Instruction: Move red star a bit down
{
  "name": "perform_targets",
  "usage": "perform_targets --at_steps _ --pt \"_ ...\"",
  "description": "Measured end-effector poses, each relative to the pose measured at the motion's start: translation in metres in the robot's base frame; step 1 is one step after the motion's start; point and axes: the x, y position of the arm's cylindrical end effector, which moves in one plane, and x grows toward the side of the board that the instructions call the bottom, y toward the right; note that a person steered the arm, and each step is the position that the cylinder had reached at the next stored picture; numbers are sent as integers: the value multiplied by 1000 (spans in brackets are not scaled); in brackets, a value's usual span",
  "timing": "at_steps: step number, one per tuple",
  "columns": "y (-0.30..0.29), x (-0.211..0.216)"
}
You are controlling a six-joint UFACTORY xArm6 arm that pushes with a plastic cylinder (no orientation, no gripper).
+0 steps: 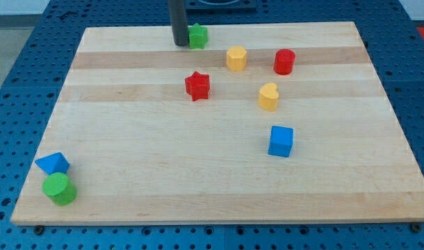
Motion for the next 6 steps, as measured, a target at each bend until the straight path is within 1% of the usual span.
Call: perform_targets --at_steps 1,3,4,6 --pt "24 -2" --pt "29 -12" --pt "22 6" --pt "14 85"
